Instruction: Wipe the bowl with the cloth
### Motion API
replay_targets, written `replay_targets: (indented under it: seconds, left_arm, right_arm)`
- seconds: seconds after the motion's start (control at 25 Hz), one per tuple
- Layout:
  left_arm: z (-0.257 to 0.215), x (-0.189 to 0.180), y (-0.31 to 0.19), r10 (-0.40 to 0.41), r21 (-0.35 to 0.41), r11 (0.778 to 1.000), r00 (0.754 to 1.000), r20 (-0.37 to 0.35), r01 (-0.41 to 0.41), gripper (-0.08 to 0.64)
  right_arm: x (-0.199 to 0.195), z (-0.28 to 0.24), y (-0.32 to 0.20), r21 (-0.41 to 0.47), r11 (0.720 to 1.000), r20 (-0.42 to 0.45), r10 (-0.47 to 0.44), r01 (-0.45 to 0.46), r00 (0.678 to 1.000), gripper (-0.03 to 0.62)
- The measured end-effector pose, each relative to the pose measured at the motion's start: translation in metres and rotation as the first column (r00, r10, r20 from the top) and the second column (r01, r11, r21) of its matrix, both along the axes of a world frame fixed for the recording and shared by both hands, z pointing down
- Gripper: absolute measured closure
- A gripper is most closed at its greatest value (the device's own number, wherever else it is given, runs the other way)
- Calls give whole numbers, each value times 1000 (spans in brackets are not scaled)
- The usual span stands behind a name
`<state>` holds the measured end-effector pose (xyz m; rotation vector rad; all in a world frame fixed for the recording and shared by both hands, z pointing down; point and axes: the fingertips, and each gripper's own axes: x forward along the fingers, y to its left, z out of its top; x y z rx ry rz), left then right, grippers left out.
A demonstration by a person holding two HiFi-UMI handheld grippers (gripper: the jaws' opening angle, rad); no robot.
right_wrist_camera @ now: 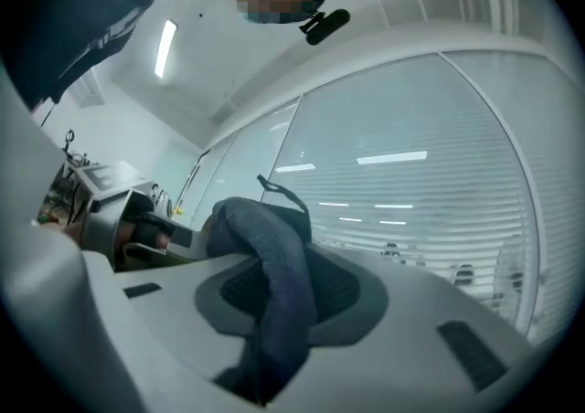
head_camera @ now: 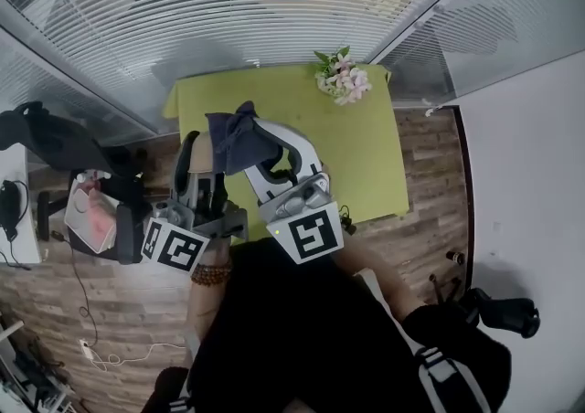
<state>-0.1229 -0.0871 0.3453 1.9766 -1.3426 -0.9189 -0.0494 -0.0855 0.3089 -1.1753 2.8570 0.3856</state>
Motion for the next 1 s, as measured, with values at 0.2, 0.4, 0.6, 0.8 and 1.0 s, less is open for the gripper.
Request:
replay_targets:
  seconds: [0.2,0.4,0.6,0.8,1.0]
  left_arm:
    - [33,-8,5,23,-12,1000,980,-198,-26,480]
    - [14,-3,-2,68,16,998,920,-386,-67,479]
    - [7,5,-6,118,56,993,851,-512,-104,463]
    - [20,29,-7,217,-68,976,956,196,-208,449]
    - [30,31,-12,149,-152,987,641,753,-51,512]
  right_arm:
    - [3,2,-8,-150,987,174,-35,61,984,506]
    - [4,11,-14,-333,919,345,-92,213,934,503]
    - [7,9,-24,-434,842,473,-91,321,876,502]
    - [15,16,-29,-268,958,148,-65,104,987,526]
    - [2,11,2,268,962,-416,71,48,907,526]
